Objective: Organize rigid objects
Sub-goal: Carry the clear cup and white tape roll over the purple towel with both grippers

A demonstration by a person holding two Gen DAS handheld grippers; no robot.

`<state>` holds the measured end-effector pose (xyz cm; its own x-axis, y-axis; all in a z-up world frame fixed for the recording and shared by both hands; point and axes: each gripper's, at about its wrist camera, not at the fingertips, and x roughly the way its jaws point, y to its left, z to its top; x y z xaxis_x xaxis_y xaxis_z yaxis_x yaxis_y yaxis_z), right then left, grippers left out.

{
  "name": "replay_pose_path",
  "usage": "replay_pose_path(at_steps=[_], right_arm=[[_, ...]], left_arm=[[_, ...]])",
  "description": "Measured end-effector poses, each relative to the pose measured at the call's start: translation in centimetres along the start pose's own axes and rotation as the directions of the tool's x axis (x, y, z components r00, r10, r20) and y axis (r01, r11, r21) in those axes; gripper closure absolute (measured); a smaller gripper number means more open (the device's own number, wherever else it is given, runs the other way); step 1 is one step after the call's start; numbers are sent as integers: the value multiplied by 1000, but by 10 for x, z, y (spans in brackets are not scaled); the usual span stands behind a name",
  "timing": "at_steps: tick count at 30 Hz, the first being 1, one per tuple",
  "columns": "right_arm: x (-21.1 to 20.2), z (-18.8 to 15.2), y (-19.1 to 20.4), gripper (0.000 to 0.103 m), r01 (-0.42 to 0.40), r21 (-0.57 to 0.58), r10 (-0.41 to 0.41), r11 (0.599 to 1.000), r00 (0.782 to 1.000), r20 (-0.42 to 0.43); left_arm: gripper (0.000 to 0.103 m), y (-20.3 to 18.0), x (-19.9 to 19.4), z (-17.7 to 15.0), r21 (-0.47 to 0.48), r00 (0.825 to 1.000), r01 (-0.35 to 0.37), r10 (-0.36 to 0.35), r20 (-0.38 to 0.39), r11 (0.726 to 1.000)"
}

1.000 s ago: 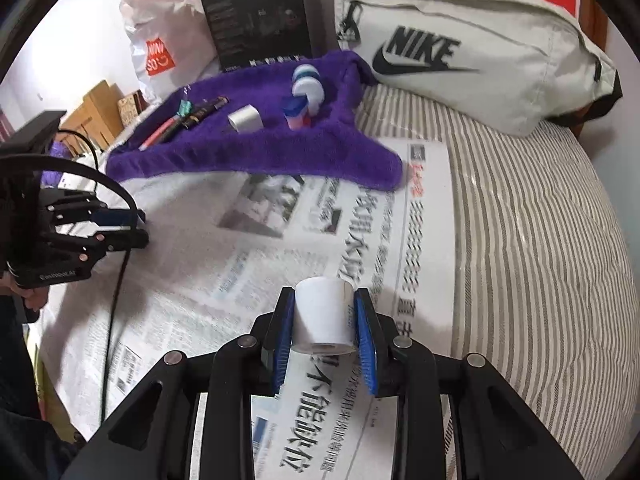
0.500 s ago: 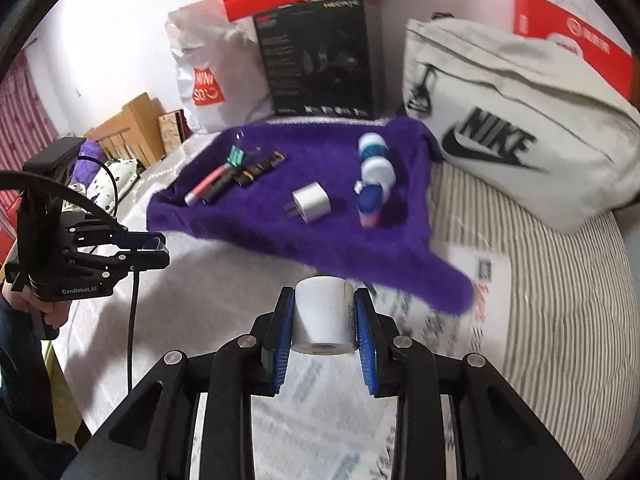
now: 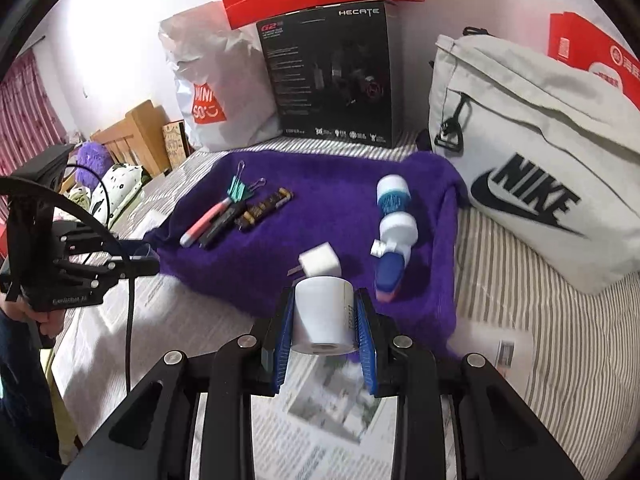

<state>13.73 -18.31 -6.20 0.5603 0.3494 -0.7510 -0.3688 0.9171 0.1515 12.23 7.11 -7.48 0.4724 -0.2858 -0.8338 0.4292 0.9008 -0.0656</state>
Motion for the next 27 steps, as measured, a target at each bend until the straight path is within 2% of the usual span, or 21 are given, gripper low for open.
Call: replay_pose_path(at_steps=[11, 14, 27], right_arm=[[61, 50, -5, 74, 24, -39, -25, 999, 999, -39], [82, 62, -4, 74, 58, -63, -62, 996, 996, -61], [149, 79, -6, 74, 118, -142, -140, 983, 977, -159]], left_arm=[[78, 21, 14, 10, -23, 1000, -3, 2, -19, 1000], [77, 26, 19, 11, -26, 1000, 4, -5, -25, 1000], [78, 44, 32, 8, -71, 999, 16, -19, -38, 997]])
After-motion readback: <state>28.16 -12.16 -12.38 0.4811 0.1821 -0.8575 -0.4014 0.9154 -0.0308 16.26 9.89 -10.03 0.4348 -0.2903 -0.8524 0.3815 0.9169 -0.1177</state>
